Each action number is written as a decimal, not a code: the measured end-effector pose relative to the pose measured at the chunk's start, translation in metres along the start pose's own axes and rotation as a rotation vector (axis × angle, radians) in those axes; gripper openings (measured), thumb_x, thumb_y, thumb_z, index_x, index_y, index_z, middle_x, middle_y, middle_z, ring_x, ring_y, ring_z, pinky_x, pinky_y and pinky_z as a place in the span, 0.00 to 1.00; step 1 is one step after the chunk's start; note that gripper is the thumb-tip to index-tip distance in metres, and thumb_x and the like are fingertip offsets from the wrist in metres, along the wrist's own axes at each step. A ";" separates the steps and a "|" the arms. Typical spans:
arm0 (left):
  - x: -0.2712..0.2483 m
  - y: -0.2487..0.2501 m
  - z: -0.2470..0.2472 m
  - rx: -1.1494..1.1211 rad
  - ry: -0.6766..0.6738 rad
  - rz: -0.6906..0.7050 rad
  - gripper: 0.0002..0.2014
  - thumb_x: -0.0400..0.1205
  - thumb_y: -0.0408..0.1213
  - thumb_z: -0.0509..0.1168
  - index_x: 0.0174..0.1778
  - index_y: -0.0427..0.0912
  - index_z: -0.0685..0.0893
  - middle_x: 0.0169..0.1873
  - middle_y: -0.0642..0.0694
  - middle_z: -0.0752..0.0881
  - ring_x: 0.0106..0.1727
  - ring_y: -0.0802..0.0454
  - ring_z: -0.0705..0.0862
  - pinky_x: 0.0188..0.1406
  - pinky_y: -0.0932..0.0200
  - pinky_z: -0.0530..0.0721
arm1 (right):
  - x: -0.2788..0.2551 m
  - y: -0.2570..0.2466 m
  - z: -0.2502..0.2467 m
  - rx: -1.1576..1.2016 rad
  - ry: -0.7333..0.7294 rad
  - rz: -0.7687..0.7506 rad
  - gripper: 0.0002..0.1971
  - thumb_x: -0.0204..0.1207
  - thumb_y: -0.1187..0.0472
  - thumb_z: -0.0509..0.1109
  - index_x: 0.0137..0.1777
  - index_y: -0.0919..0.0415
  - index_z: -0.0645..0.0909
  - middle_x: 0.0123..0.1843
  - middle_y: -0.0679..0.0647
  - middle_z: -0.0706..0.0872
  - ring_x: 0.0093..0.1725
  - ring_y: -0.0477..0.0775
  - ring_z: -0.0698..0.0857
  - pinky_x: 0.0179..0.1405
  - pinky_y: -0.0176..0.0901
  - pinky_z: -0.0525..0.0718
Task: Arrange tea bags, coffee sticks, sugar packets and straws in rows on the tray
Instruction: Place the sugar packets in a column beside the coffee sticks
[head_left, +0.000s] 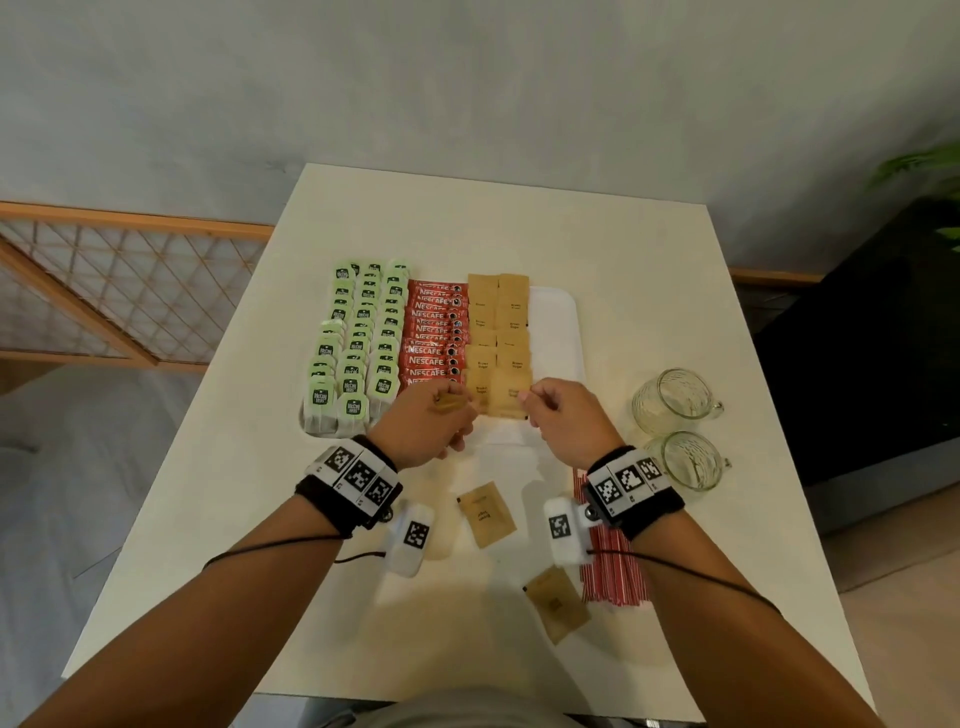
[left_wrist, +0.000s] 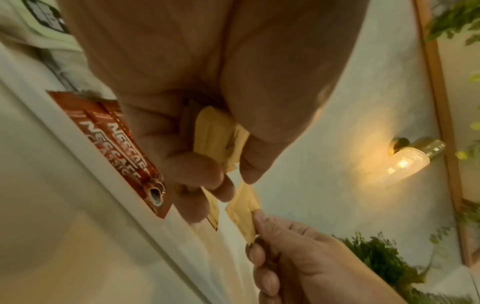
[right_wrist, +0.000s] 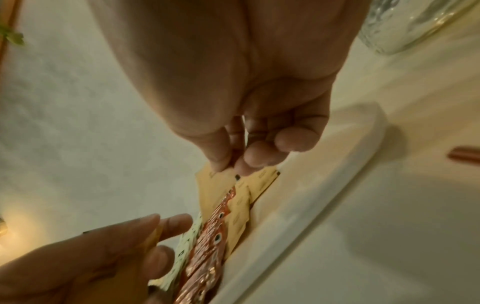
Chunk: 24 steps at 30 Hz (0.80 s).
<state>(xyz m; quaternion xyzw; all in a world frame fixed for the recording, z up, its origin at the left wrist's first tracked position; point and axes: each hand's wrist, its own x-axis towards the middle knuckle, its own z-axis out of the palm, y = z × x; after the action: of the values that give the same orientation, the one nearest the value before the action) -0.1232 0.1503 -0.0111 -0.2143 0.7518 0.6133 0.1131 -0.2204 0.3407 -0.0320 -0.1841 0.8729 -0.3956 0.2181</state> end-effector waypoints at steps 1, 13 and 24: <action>0.002 0.003 0.000 -0.032 -0.009 -0.026 0.05 0.85 0.32 0.66 0.55 0.40 0.82 0.37 0.40 0.87 0.33 0.46 0.84 0.26 0.58 0.79 | 0.006 0.001 -0.002 -0.038 0.015 0.014 0.17 0.87 0.51 0.66 0.38 0.59 0.82 0.34 0.51 0.84 0.32 0.48 0.78 0.34 0.42 0.76; 0.024 0.014 0.006 0.055 0.018 -0.161 0.06 0.80 0.24 0.64 0.50 0.34 0.84 0.35 0.40 0.87 0.30 0.49 0.87 0.35 0.55 0.89 | 0.041 0.008 0.005 -0.137 0.045 0.218 0.21 0.85 0.51 0.68 0.43 0.71 0.88 0.43 0.65 0.92 0.38 0.60 0.86 0.45 0.51 0.88; 0.032 0.027 0.012 0.150 -0.022 -0.141 0.07 0.84 0.25 0.62 0.45 0.40 0.81 0.37 0.42 0.87 0.26 0.55 0.85 0.24 0.64 0.85 | 0.039 0.003 0.011 -0.141 0.078 0.253 0.19 0.84 0.51 0.69 0.42 0.68 0.88 0.39 0.61 0.92 0.42 0.65 0.91 0.47 0.58 0.91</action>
<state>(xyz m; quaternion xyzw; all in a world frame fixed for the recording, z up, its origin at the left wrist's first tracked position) -0.1645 0.1607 -0.0043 -0.2509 0.7774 0.5482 0.1796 -0.2480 0.3163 -0.0505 -0.0721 0.9226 -0.3095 0.2187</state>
